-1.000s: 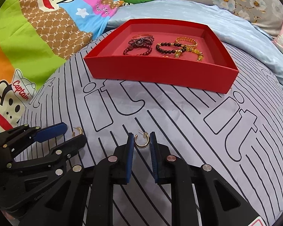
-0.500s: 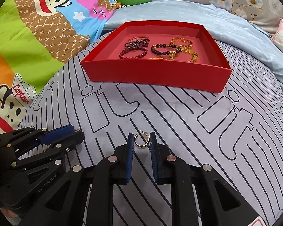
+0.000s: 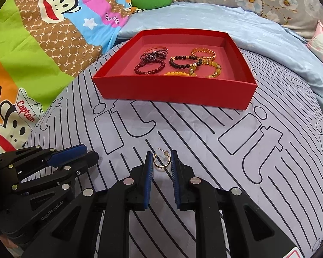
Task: Organize jewelry
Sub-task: 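Carry both held hoop earrings over the red tray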
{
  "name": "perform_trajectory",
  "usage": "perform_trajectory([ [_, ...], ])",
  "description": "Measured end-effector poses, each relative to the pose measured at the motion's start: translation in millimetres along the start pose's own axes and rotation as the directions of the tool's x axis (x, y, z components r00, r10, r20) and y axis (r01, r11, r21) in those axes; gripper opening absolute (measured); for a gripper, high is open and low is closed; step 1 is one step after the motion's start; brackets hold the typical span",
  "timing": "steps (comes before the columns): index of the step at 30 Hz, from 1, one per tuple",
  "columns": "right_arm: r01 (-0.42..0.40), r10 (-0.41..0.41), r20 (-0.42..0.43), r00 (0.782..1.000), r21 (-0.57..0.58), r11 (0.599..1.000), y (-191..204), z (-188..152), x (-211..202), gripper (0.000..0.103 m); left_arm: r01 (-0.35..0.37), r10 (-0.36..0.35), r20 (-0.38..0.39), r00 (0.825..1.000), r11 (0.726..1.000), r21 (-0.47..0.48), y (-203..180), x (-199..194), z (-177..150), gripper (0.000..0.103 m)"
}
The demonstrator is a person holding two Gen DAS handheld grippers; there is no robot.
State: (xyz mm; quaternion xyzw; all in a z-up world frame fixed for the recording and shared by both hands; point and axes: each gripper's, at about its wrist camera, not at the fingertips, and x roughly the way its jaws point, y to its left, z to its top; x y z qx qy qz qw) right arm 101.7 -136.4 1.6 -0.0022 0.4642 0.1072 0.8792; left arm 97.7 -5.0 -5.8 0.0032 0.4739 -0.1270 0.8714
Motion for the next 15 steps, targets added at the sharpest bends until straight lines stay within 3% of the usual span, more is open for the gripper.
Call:
perform_trajectory([
  [15, 0.009, -0.008, 0.072, 0.997, -0.014, 1.0, -4, 36, -11, 0.016, 0.026, -0.028, 0.071, 0.997, 0.999, 0.019, -12, -8, 46, 0.019],
])
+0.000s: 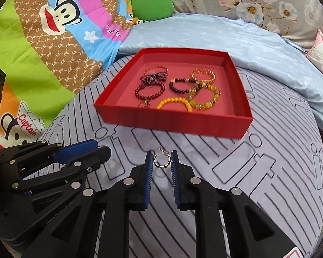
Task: Organize jewelry
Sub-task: 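Carry both held hoop earrings over the red tray, then lower both earrings into the tray and open both tools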
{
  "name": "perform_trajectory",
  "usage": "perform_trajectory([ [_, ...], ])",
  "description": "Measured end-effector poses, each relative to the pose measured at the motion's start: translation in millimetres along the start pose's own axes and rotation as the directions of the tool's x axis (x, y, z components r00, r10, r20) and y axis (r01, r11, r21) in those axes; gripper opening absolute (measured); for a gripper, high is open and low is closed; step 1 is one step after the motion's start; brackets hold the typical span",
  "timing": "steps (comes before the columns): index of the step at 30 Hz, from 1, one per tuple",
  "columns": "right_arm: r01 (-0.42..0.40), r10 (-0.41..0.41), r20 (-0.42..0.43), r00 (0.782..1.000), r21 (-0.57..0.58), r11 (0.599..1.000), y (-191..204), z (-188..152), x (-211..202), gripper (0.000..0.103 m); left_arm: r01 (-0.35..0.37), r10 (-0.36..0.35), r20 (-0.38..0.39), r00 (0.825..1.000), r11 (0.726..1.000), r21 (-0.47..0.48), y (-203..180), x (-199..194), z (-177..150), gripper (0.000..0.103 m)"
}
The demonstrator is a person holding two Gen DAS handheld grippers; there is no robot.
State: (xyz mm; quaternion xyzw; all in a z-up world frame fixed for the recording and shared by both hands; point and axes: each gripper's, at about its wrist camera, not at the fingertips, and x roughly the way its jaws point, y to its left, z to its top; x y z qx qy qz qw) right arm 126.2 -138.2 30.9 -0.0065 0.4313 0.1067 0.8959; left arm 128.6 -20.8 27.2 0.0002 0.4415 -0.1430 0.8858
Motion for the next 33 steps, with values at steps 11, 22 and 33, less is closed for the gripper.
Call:
perform_trajectory([
  [11, 0.035, -0.036, 0.056, 0.998, 0.009, 0.999, -18, 49, 9, 0.016, -0.012, 0.011, 0.053, 0.999, 1.0, 0.02, -5, 16, 54, 0.019],
  [22, 0.047, -0.051, 0.095, 0.994, 0.045, 0.998, -43, 114, 33, 0.016, -0.053, 0.049, 0.101, 0.994, 0.998, 0.039, -2, 47, 121, 0.019],
  [33, 0.033, -0.039, 0.067, 0.997, 0.083, 0.996, -65, 159, 82, 0.016, -0.088, 0.086, 0.084, 0.993, 0.996, 0.023, 13, 93, 169, 0.019],
])
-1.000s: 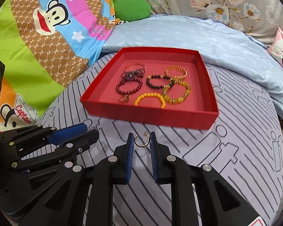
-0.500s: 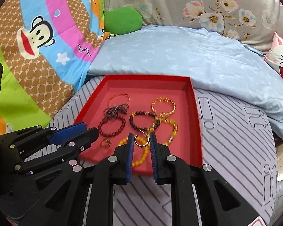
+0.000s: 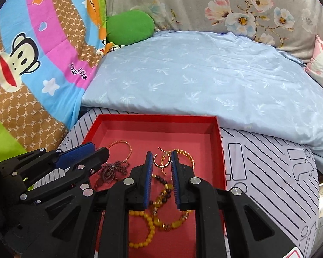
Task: Organize jewelry
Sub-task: 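Lower both earrings into the tray and open both tools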
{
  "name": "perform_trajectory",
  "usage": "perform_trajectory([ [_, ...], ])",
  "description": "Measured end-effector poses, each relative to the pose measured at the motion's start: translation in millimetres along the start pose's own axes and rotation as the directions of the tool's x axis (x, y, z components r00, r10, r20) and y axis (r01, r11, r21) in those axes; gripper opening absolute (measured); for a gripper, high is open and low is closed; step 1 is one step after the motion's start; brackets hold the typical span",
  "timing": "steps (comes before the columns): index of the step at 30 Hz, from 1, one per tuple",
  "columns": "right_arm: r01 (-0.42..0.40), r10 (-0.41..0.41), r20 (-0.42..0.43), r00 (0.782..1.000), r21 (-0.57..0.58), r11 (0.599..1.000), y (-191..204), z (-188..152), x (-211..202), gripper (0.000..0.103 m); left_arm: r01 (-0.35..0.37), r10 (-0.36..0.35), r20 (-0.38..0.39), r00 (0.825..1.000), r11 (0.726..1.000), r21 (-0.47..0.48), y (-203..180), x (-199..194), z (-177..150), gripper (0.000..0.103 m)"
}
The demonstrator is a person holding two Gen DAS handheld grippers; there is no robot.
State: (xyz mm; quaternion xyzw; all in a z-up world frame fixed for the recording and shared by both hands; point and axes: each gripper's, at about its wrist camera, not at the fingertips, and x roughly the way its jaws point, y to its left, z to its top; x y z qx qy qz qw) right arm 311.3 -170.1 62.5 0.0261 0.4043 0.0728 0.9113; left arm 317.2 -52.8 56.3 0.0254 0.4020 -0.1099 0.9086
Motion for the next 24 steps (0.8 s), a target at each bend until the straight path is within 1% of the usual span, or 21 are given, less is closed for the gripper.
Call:
perform_trajectory([
  [9, -0.013, 0.015, -0.047, 0.999, 0.041, 0.999, -9, 10, 37, 0.016, -0.018, 0.018, -0.034, 0.999, 1.0, -0.012, 7, 32, 11, 0.019],
  [15, 0.004, -0.002, -0.072, 0.997, 0.032, 0.999, -11, 7, 54, 0.016, -0.022, 0.02, -0.06, 0.998, 1.0, -0.022, 10, 47, 10, 0.019],
  [24, 0.025, -0.024, -0.072, 0.997, 0.01, 1.0, -9, 6, 60, 0.018, -0.036, 0.034, -0.078, 0.996, 0.999, -0.035, 14, 58, 5, 0.02],
])
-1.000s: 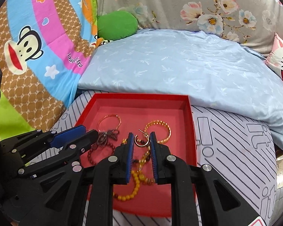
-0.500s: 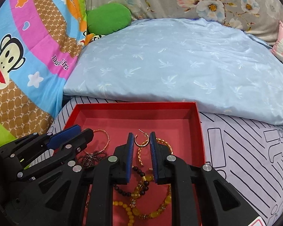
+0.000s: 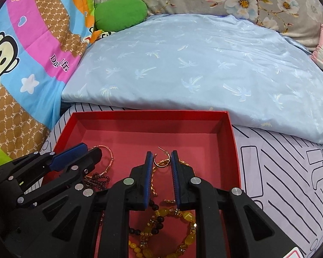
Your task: Organize jewelry
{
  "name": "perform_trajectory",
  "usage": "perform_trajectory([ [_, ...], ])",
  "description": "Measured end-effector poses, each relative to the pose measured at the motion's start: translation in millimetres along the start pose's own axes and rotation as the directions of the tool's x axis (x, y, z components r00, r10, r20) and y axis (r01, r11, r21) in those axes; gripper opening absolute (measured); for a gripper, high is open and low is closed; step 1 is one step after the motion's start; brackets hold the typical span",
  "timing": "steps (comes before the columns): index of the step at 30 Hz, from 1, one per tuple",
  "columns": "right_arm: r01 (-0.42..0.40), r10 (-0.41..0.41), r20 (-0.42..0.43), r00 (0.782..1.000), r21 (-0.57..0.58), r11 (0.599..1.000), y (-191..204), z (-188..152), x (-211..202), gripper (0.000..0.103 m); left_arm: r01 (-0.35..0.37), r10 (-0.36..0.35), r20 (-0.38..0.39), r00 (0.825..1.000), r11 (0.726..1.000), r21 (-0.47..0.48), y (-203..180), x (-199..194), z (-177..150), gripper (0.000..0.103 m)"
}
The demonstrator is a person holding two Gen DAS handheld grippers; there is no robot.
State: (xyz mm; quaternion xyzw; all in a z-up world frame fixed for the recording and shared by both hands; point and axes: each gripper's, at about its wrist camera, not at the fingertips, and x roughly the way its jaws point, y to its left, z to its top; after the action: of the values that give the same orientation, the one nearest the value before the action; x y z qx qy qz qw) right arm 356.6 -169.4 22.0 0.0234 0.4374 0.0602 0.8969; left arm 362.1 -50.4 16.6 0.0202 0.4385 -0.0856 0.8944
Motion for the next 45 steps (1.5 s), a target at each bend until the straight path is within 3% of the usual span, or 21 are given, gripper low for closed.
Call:
perform_trajectory([
  [5, 0.018, -0.018, 0.012, 1.0, -0.005, 1.0, 1, 1, -2, 0.028, -0.016, 0.016, 0.013, 1.0, 1.0, -0.005, 1, -3, 0, 0.028],
  [19, 0.074, -0.074, 0.08, 0.994, 0.004, 0.997, -1, -9, -44, 0.05, -0.052, 0.053, 0.057, 0.997, 0.998, -0.023, -2, -39, -7, 0.036],
  [24, 0.084, -0.086, 0.099, 0.991, 0.023, 0.996, -2, -22, -67, 0.052, -0.067, 0.068, 0.073, 0.995, 0.998, -0.022, -5, -58, -15, 0.047],
  [32, 0.106, -0.108, 0.117, 0.987, 0.025, 0.994, 1, -44, -97, 0.057, -0.05, 0.052, 0.084, 0.995, 0.998, -0.031, -8, -88, -38, 0.05],
  [36, 0.111, -0.114, 0.123, 0.986, 0.032, 0.993, 1, -57, -112, 0.057, -0.053, 0.056, 0.088, 0.995, 0.998, -0.039, -9, -101, -49, 0.057],
  [45, 0.142, -0.148, 0.14, 0.979, 0.051, 0.989, -1, -86, -137, 0.073, -0.065, 0.071, 0.089, 0.994, 0.996, -0.067, -6, -123, -76, 0.074],
])
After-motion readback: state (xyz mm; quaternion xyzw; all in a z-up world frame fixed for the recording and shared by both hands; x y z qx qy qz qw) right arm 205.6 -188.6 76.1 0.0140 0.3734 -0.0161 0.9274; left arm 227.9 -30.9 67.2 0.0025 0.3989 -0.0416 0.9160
